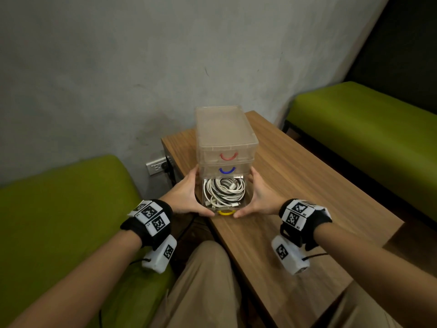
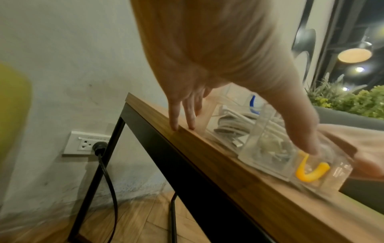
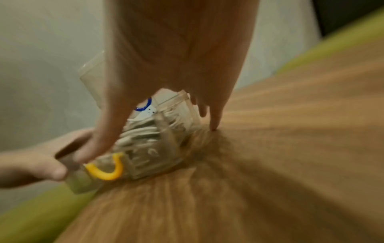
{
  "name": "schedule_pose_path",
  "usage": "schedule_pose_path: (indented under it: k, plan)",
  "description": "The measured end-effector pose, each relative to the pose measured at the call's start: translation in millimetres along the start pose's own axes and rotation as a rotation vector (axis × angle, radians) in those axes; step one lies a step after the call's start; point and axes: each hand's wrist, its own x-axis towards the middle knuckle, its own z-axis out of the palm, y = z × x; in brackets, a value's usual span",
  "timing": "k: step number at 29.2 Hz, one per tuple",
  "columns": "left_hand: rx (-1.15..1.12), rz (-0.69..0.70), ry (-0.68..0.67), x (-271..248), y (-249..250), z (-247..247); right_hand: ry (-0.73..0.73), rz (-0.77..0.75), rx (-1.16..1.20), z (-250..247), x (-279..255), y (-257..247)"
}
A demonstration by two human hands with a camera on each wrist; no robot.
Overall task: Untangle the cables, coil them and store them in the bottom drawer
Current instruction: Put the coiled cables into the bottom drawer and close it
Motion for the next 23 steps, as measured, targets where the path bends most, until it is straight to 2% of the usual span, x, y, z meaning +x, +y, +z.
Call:
schedule_pose_path:
  k: [2,6,10,13,15,17,19,21,23]
  plan:
    - [-0.018,0.012,0.003,-0.4,-1.9,2.6,-0.054,0.038,-0.064,-8.7,5.9,1.5]
    - [-0.044,0.025,0.010,1.2,-4.7,4.3,-0.110,0.043,0.002,-17.1,10.8,-2.3]
    - [-0.047,0.043,0.061,5.1,-4.0,7.9,0.116,0.010,-0.008,-8.9,0.1,-2.4]
    - [-0.056,0.016,0.157,5.6,-4.5,6.5,0.189,0.005,-0.035,-3.6,-1.3,-4.7]
    - [-0.065,0.013,0.169,5.4,-4.0,5.2,0.152,0.038,-0.148,-5.9,-6.0,-15.2]
    - [-0.063,0.018,0.143,5.0,-3.0,3.7,0.115,0.070,-0.464,-4.4,-17.3,-30.8]
    - [-0.058,0.012,0.137,5.7,-4.0,3.1,0.171,-0.051,-0.804,2.4,-27.9,-43.9]
    - [-0.065,0.003,0.139,6.2,-5.3,3.5,0.151,-0.251,-0.874,10.4,-32.1,-46.4]
    - [-0.048,-0.002,0.133,6.6,-5.1,3.4,0.037,-0.301,-0.843,14.3,-31.1,-42.0]
